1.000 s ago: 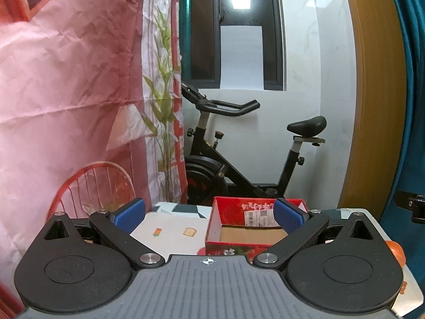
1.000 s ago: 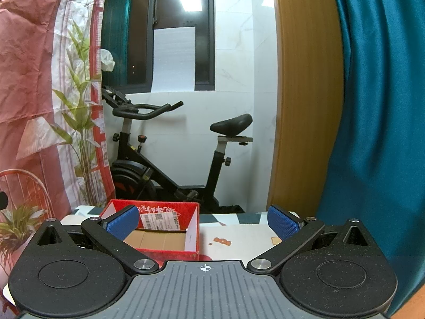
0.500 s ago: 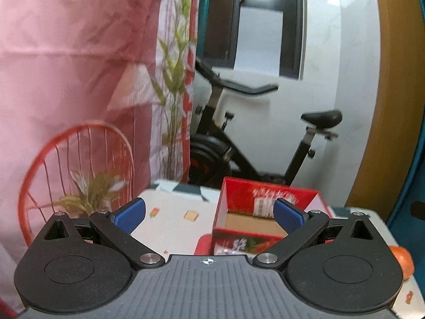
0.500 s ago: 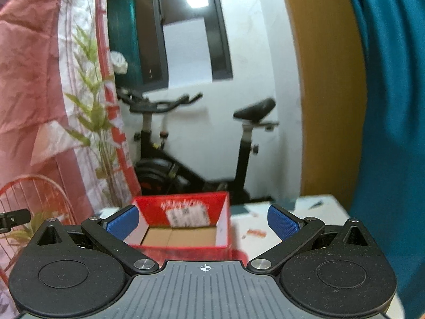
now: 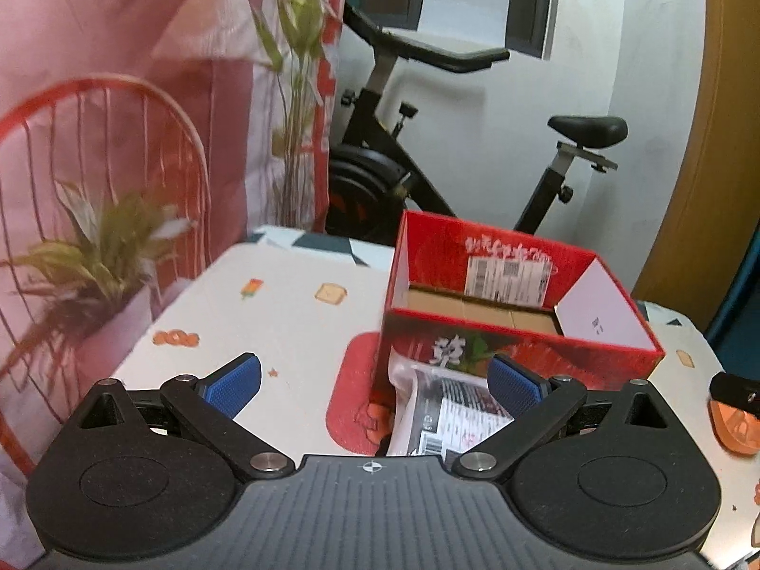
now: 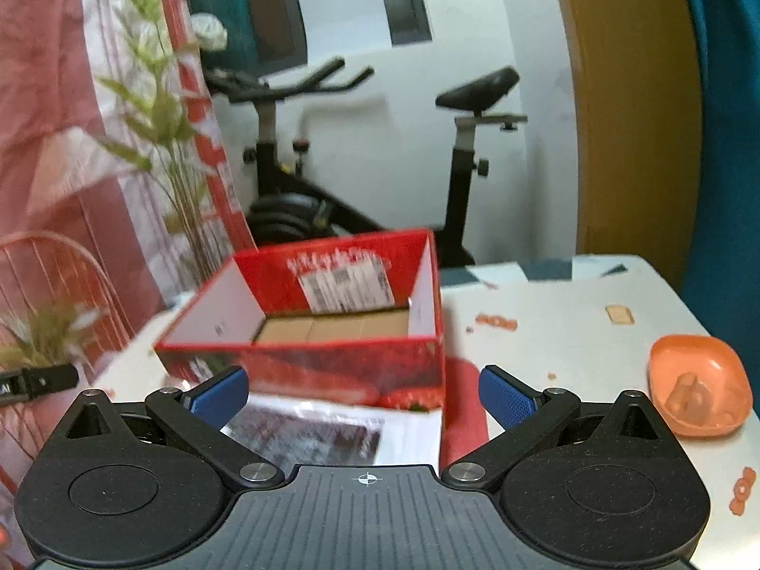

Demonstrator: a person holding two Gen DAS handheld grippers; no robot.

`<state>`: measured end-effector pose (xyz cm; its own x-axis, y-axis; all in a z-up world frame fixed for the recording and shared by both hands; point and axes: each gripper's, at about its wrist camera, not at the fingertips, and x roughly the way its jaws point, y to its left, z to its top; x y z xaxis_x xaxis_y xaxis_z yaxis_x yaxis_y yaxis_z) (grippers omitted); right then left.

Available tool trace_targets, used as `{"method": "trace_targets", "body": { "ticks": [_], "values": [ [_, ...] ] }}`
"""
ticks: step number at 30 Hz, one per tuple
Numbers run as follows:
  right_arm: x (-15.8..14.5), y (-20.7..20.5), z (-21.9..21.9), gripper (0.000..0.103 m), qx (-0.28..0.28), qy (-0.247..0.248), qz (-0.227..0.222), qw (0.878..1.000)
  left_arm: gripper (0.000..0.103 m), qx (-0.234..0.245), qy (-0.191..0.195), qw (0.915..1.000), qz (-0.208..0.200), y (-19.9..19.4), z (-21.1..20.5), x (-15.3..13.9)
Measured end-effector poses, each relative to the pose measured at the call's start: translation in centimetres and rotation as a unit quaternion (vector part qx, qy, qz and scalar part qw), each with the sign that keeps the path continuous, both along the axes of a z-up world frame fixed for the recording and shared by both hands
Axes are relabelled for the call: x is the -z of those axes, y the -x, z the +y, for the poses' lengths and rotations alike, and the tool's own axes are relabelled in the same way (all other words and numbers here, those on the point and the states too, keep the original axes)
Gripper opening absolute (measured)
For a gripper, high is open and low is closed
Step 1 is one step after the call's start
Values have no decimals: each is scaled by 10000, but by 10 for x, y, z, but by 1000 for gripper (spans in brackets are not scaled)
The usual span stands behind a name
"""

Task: Organize soft objects
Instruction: 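Lower the right tool onto the clear plastic bag beside the red box, then close the right tool on the clear plastic bag and lift it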

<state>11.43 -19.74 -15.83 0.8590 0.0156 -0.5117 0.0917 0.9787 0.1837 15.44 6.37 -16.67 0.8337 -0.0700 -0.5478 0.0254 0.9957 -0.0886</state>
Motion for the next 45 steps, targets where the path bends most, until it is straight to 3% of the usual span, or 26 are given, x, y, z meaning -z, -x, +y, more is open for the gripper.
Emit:
{"method": "trace_targets", "body": {
  "ticks": [6,10,14,16,19,21,27,29,32,34,37,41,45],
  "values": [
    [30,-14,0,103,-23,-252,392,9989,94,112,144,9997,165,-10,3,18],
    [44,-19,4,101,-71,-32,564,9984,79,181,34,9995,243,-18,-2,27],
    [56,-28,8,81,-296,-19,761,9967,51,299,41,9989,345,-31,-1,34],
    [61,-33,7,74,-361,-94,838,9958,46,395,279,9976,493,-39,4,37],
    [68,-40,2,74,-367,-315,926,9945,45,527,872,9918,766,-53,14,44],
    [74,-45,-2,74,-330,-466,1034,9930,45,566,1065,9881,952,-62,16,50],
    [93,-57,-14,77,-183,-765,1349,9877,46,896,1057,9801,1420,-75,3,71],
    [97,-60,-18,92,-91,-827,1385,9869,46,955,1104,9776,1514,-78,1,76],
    [102,-63,-25,96,30,-936,1446,9850,48,1010,1178,9741,1645,-82,1,81],
    [106,-64,-29,94,26,-1083,1442,9836,48,1051,1197,9719,1732,-87,1,84],
    [104,-65,-28,70,-188,-1154,1353,9839,48,1164,1306,9674,1834,-92,3,83],
    [99,-66,-20,63,-344,-903,1271,9872,51,1124,1392,9648,1928,-96,6,85],
    [104,-70,-22,68,-429,-976,1325,9854,53,985,1515,9617,2060,-98,7,94]
  ]
}}
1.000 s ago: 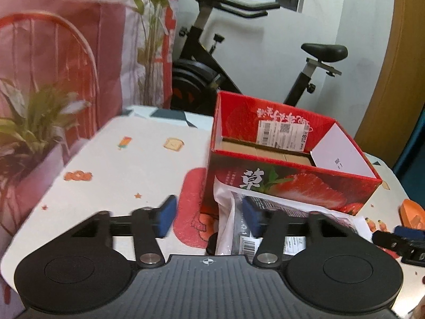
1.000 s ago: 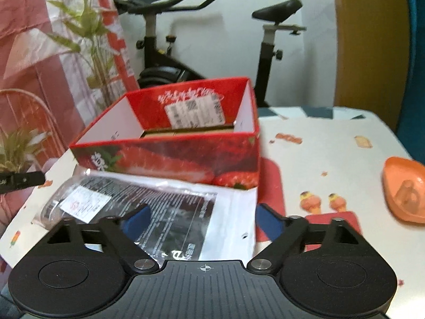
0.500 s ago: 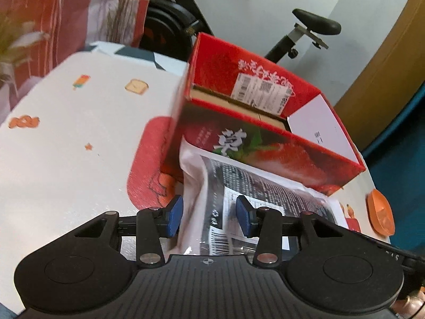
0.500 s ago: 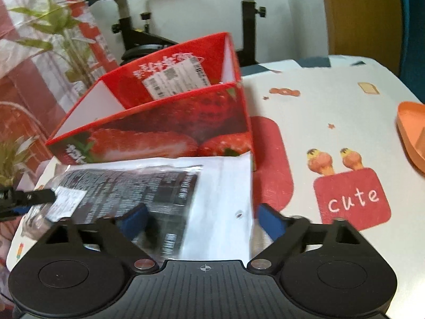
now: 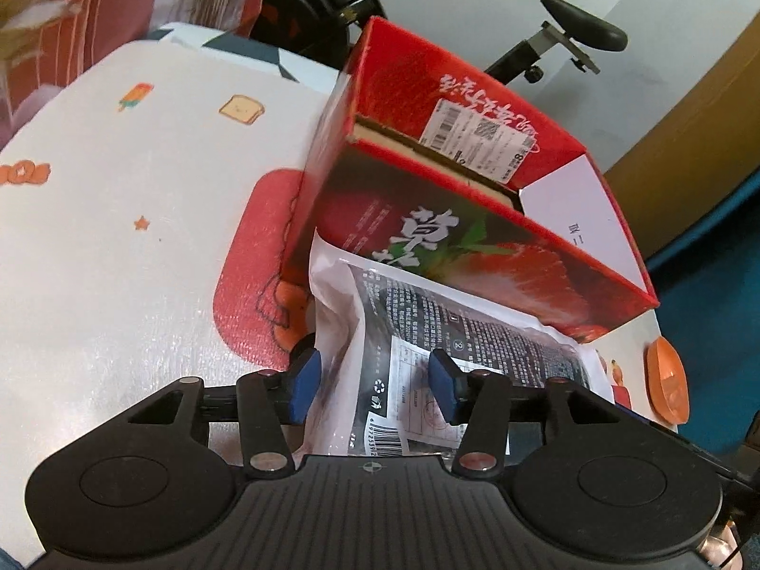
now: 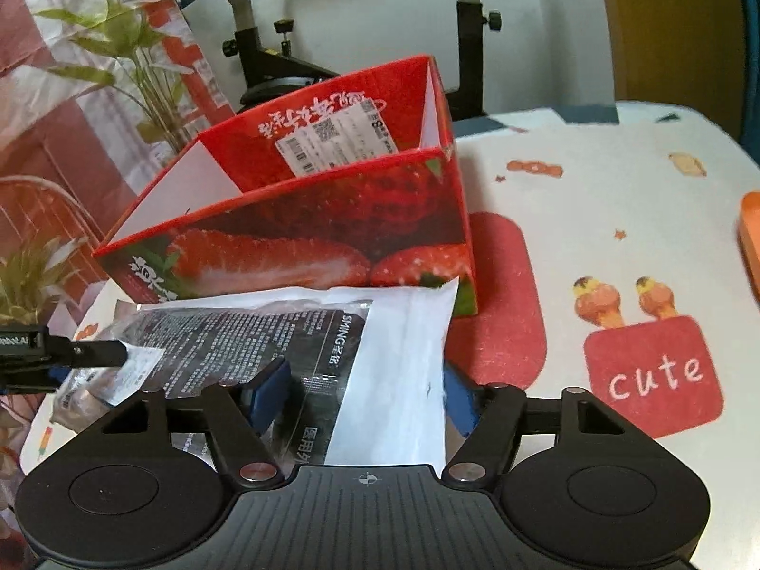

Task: Organize soft objects
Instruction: 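Close the right tool on the clear plastic bag and lift it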

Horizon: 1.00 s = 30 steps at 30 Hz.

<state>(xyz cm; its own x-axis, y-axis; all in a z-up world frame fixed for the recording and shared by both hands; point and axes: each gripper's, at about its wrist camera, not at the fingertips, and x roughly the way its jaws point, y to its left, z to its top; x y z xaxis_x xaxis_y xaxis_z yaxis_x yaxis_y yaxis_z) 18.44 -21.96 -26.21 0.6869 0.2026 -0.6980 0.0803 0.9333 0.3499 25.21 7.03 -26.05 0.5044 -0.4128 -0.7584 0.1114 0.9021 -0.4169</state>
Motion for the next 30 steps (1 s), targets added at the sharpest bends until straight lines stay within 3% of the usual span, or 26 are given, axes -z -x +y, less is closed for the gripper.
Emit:
{"method": "trace_targets", "body": {
  "ticks": [6,12,13,16,18,19,22,24,25,28,30],
  "values": [
    [3,-2,-7,69,-2,-300,196,9994,51,81,102,9999,15,-1,0,-5],
    [-11,4,-3,51,-72,-86,11,9999,50,203,68,9996,-182,5,-4,-14],
    [-15,5,-3,44,-147,-128,-77,9998,49,216,142,9994,-218,6,-3,-15],
    [-27,7,-1,43,-318,-145,-254,9991,49,241,170,9990,-332,10,-1,-18],
    [-29,6,0,30,-490,-310,-308,9978,44,379,260,9983,-367,11,-1,-19],
    [-28,5,1,29,-575,-429,-277,9970,44,455,284,9978,-384,12,-2,-19],
    [-27,2,5,32,-486,-23,-129,9987,44,471,0,9982,-366,11,-4,-15],
    [-26,3,1,32,-375,33,-150,9992,44,371,65,9989,-288,9,2,-10],
    [-27,5,-5,36,-275,23,-188,9994,45,333,123,9991,-252,8,6,-8],
    [-28,6,-22,59,72,201,-221,9995,45,303,106,9993,-211,3,10,-4],
    [-23,-2,-35,60,208,124,-105,9997,45,330,77,9993,-163,0,10,-2]
  ]
}}
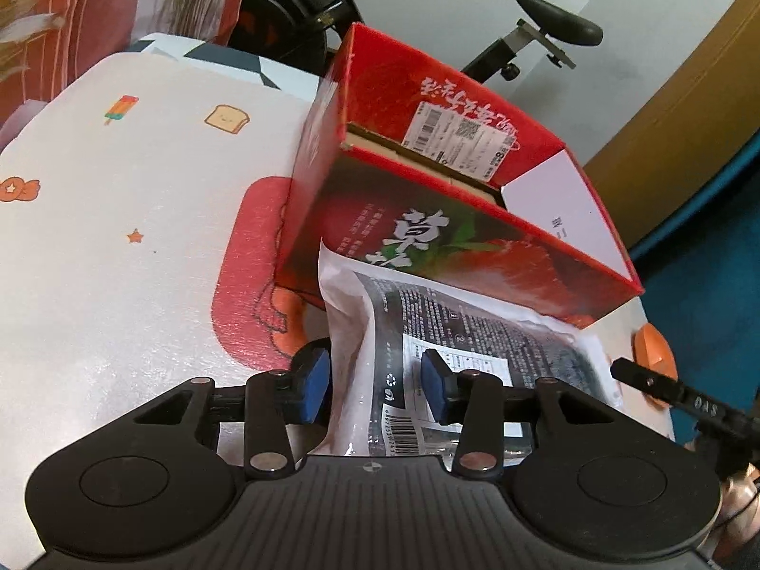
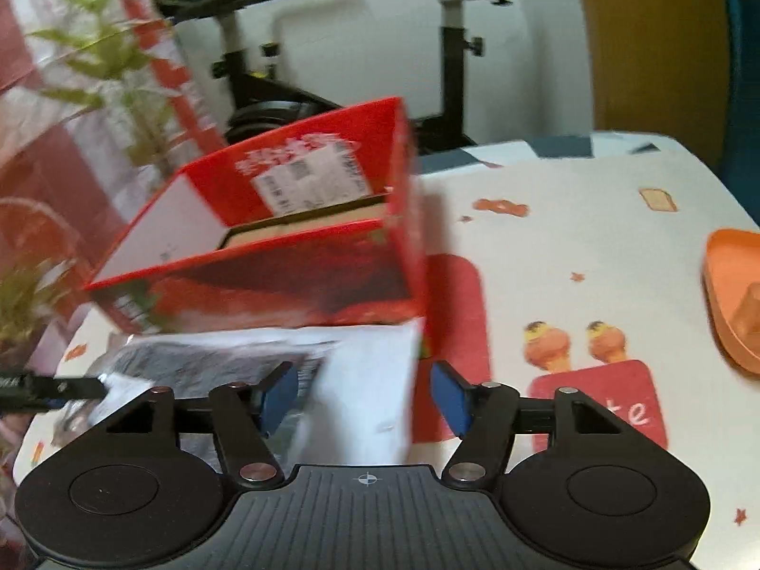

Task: Organize soft objects
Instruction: 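Close the right tool on the clear plastic bag and lift it, then carry the clear bag over the red box and release it inside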

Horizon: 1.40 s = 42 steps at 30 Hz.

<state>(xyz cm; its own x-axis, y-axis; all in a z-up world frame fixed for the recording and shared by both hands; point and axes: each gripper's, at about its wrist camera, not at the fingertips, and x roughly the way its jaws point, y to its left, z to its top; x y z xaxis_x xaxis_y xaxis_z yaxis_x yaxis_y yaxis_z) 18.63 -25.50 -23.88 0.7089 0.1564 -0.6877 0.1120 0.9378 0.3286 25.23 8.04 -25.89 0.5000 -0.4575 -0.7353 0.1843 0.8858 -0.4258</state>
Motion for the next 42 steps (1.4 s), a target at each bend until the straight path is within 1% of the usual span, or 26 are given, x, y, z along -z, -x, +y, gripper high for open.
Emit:
{"method": "trace_targets", "body": {
  "ticks": [1,2,3,4,5,6,7,8,9,11,14,16,18,19,21,22,24,26,28,30,32,34,36,39,41,42],
  "values": [
    [7,-5,-4,60,20,-126,127,9998,45,25,-9,10000,37,-2,-1,2],
    [14,-11,-10,59,14,-371,314,9988,45,59,-15,10000,64,-4,-1,3],
    [20,-14,-13,56,10,-599,406,9974,45,97,-10,9999,79,-5,-2,3],
    [24,-16,-15,49,-35,-812,444,9957,45,143,-6,9999,91,-7,-3,4],
    [26,-16,-15,44,-133,-1005,426,9939,45,200,-10,9997,107,-8,-3,4],
    [24,-18,-13,44,-212,-1040,398,9936,45,267,-21,9996,129,-11,-4,4],
    [22,-19,-9,45,-307,-929,374,9945,45,335,-16,9993,149,-10,-4,5],
    [20,-22,-5,45,-430,-829,387,9949,49,415,-5,9990,190,-12,-5,6],
    [19,-24,-4,45,-563,-808,431,9942,51,457,-35,9987,220,-14,-6,7],
    [22,-30,-5,47,-773,-869,566,9916,57,570,-3,9980,287,-19,-7,10],
    [28,-40,-11,50,-1025,-1085,722,9862,58,675,41,9969,401,-28,-6,10],
    [31,-48,-13,53,-1178,-1221,858,9818,58,723,31,9965,423,-33,-6,9],
    [35,-55,-15,51,-1224,-1355,944,9787,51,682,-83,9969,372,-34,-7,5],
    [33,-57,-15,48,-1235,-1382,958,9780,49,694,-232,9970,259,-31,-10,-1],
    [22,-55,-8,39,-1343,-1104,864,9810,49,822,-580,9948,-133,-19,-17,-14],
    [15,-53,-4,28,-1497,-935,727,9816,49,909,-635,9934,-300,-14,-19,-20],
    [-1,-46,3,28,-1726,-743,462,9811,49,945,-667,9922,-456,-7,-17,-26],
    [-15,-41,7,28,-1854,-551,292,9807,49,924,-545,9929,-504,-5,-11,-29],
    [-20,-39,7,26,-1895,-511,216,9803,48,852,-461,9940,-500,-5,-4,-30],
    [-21,-40,7,17,-1838,-423,274,9817,47,789,-434,9947,-497,-4,-2,-30],
    [-18,-39,7,11,-1718,-318,310,9841,45,767,-424,9950,-483,-4,-4,-29],
    [-14,-38,6,8,-1553,-289,309,9870,45,778,-415,9950,-458,-1,-4,-26],
    [-10,-36,6,6,-1402,-277,308,9893,45,771,-335,9954,-459,1,-1,-25],
    [-19,-32,13,6,-1378,-100,102,9904,44,700,-150,9958,-573,5,6,-29],
    [-35,-27,20,2,-1465,141,-148,9890,44,661,-40,9953,-712,6,10,-34],
    [-43,-25,22,2,-1505,247,-282,9879,44,637,42,9948,-793,7,13,-37]
  ]
}}
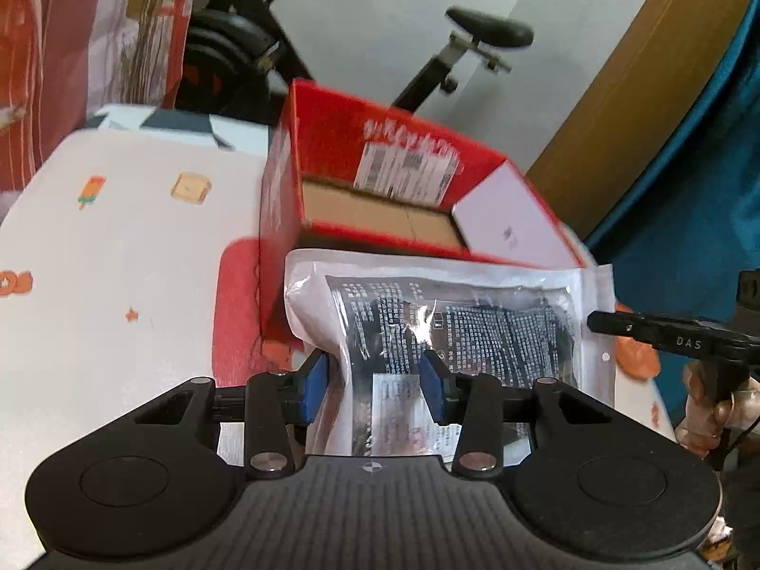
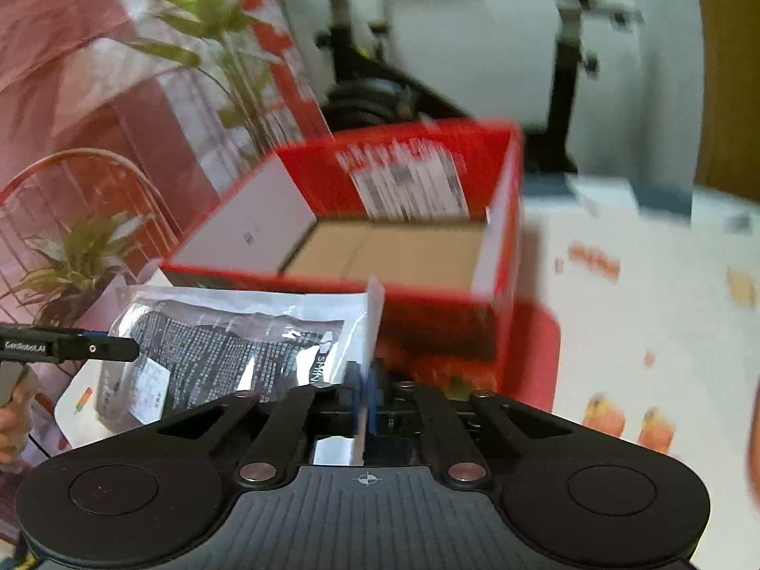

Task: Organize soft objects
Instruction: 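Carry the clear bag over the red box and release it inside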

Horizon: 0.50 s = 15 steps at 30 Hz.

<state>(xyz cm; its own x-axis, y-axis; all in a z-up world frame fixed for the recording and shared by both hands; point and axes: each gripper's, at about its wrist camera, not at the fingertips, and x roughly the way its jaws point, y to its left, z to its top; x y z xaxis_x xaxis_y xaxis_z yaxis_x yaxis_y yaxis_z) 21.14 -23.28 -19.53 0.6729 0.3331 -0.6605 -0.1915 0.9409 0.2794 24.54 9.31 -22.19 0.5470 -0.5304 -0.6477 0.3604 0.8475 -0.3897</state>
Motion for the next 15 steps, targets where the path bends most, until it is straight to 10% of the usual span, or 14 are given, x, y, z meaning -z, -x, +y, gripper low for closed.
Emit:
{"method": "trace_targets", "body": {
  "ticks": [15],
  "values": [
    [-106,-25,29,1,192,1409,-2527,9570,37,-574,853,9874,-1203,-36,-12,-69]
  ]
}}
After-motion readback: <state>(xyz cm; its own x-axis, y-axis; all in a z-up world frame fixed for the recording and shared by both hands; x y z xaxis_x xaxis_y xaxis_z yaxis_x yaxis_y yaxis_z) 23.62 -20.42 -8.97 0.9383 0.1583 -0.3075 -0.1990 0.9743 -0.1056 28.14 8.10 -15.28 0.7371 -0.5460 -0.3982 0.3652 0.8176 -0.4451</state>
